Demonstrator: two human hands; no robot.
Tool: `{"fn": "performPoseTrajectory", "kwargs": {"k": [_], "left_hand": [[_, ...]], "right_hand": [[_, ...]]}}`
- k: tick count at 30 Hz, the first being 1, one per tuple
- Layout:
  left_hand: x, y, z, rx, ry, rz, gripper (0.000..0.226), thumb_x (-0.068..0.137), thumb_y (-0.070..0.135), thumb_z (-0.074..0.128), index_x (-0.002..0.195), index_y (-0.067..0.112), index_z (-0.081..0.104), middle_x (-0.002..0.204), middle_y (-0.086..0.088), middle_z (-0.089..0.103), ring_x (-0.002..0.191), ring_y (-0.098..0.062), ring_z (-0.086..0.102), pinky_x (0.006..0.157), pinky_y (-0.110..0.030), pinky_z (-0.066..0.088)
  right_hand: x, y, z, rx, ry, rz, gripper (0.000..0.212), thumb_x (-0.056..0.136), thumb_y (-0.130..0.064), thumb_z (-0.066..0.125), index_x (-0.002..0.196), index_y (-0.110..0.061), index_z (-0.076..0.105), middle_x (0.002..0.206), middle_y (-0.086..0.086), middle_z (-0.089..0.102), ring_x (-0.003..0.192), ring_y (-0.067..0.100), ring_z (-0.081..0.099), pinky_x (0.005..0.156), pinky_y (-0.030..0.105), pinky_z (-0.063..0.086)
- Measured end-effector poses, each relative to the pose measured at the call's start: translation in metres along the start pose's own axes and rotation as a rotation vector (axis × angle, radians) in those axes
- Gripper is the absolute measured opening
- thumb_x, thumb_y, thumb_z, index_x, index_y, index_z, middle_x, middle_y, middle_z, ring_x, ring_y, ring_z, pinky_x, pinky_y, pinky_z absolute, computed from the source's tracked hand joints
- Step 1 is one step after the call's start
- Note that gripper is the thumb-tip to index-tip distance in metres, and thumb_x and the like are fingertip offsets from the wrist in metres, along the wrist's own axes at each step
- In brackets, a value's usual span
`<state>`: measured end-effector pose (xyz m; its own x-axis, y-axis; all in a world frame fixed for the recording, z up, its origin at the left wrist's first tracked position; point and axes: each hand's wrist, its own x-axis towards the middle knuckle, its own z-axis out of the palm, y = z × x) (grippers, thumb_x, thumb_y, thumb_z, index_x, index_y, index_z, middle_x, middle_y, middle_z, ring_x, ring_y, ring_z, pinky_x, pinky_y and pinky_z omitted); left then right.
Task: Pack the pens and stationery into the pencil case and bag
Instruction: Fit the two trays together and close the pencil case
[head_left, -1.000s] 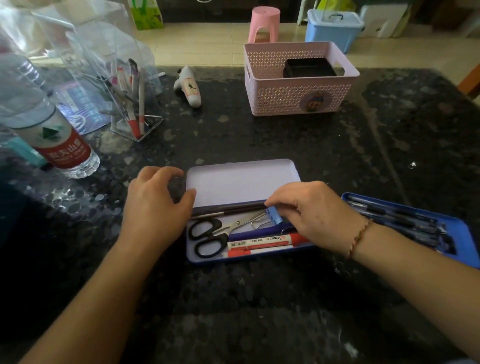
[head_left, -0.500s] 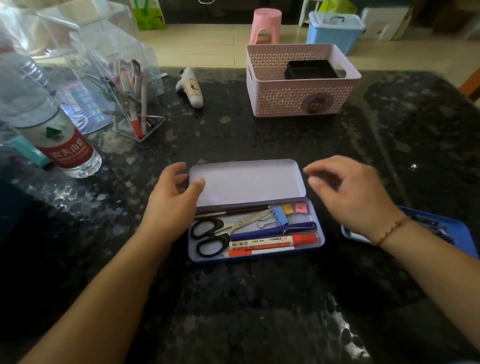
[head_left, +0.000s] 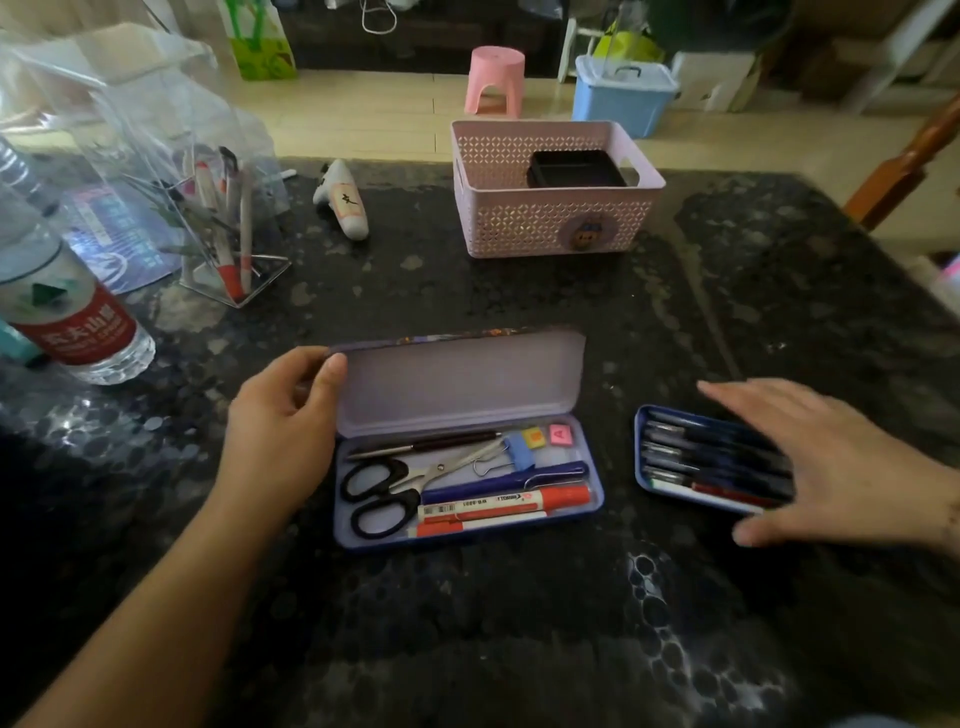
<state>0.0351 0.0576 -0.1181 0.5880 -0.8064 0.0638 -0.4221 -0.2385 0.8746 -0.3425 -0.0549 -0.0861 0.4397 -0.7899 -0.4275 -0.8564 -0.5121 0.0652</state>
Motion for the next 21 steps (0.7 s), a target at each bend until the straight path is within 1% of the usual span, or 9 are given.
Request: {"fn": "performPoseTrajectory", "kwargs": {"k": [2,3,5,8,11,16,17,20,21], "left_hand": [[0.008,-0.005,0.004,0.015,0.008,-0.042,0.031,0.096,0.034,0.05,0.119,0.018,0.062,0.094,0.006,0.065,0.08,0.003,0.058,0.069,-0.013,0.041],[0.011,-0.008,0.006,-0.013,0.007,-0.073,0.035,0.096,0.037,0.05,0.124,0.019,0.06,0.104,0.003,0.065,0.09,-0.006,0.061,0.077,-0.021,0.045],[0.014,-0.014,0.009,-0.065,0.006,-0.119,0.04,0.095,0.042,0.05,0.128,0.02,0.056,0.109,-0.004,0.066,0.101,-0.019,0.062,0.087,-0.035,0.049],[0.014,-0.017,0.01,-0.078,0.005,-0.129,0.042,0.095,0.043,0.048,0.129,0.021,0.054,0.11,-0.005,0.066,0.102,-0.021,0.062,0.082,-0.031,0.046],[0.015,-0.018,0.01,-0.078,0.006,-0.135,0.043,0.094,0.045,0.047,0.129,0.022,0.054,0.113,-0.004,0.065,0.104,-0.02,0.062,0.08,-0.029,0.046],[0.017,-0.021,0.01,-0.115,-0.009,-0.152,0.041,0.094,0.046,0.046,0.127,0.023,0.055,0.112,-0.003,0.065,0.095,-0.014,0.059,0.074,-0.026,0.044],[0.018,-0.022,0.01,-0.132,-0.011,-0.156,0.041,0.094,0.047,0.046,0.126,0.023,0.056,0.113,-0.003,0.065,0.094,-0.013,0.058,0.076,-0.027,0.045],[0.019,-0.025,0.009,-0.148,-0.018,-0.154,0.041,0.094,0.047,0.046,0.125,0.022,0.056,0.113,-0.002,0.065,0.092,-0.013,0.059,0.076,-0.028,0.047],[0.019,-0.026,0.009,-0.149,-0.019,-0.152,0.041,0.094,0.047,0.046,0.125,0.022,0.056,0.113,-0.002,0.065,0.091,-0.012,0.059,0.075,-0.027,0.046]], "right_hand": [[-0.006,0.019,0.016,0.018,-0.053,0.023,0.128,0.026,-0.101,0.04,0.128,-0.062,-0.026,0.153,-0.012,0.018,0.14,0.01,0.015,0.116,0.038,0.019],[-0.008,0.025,0.021,0.059,-0.027,0.017,0.128,0.029,-0.1,0.046,0.13,-0.063,-0.023,0.15,-0.012,0.023,0.137,0.009,0.022,0.114,0.039,0.023],[-0.008,0.032,0.031,0.217,0.059,0.015,0.121,0.036,-0.095,0.053,0.135,-0.064,-0.009,0.14,-0.015,0.038,0.128,0.011,0.036,0.109,0.04,0.033],[-0.006,0.038,0.04,0.431,0.116,0.006,0.115,0.041,-0.092,0.055,0.14,-0.059,0.006,0.129,-0.022,0.045,0.119,0.008,0.044,0.101,0.033,0.037],[-0.005,0.042,0.038,0.481,0.188,-0.02,0.118,0.042,-0.088,0.061,0.143,-0.053,0.012,0.128,-0.025,0.046,0.12,0.011,0.045,0.099,0.028,0.038],[0.002,0.023,0.004,0.547,0.272,-0.204,0.124,0.043,-0.071,0.078,0.146,-0.045,0.015,0.129,-0.022,0.051,0.124,0.016,0.049,0.104,0.043,0.038],[0.005,0.008,-0.007,0.535,0.266,-0.249,0.122,0.045,-0.07,0.078,0.146,-0.047,0.014,0.129,-0.024,0.051,0.123,0.012,0.049,0.106,0.039,0.037],[0.016,-0.044,-0.03,0.414,0.256,-0.383,0.117,0.049,-0.067,0.075,0.145,-0.049,0.011,0.126,-0.029,0.048,0.12,-0.001,0.044,0.104,0.01,0.026],[0.021,-0.062,-0.034,0.381,0.247,-0.411,0.116,0.05,-0.064,0.075,0.145,-0.049,0.009,0.126,-0.027,0.047,0.118,-0.001,0.043,0.103,0.008,0.025]]}}
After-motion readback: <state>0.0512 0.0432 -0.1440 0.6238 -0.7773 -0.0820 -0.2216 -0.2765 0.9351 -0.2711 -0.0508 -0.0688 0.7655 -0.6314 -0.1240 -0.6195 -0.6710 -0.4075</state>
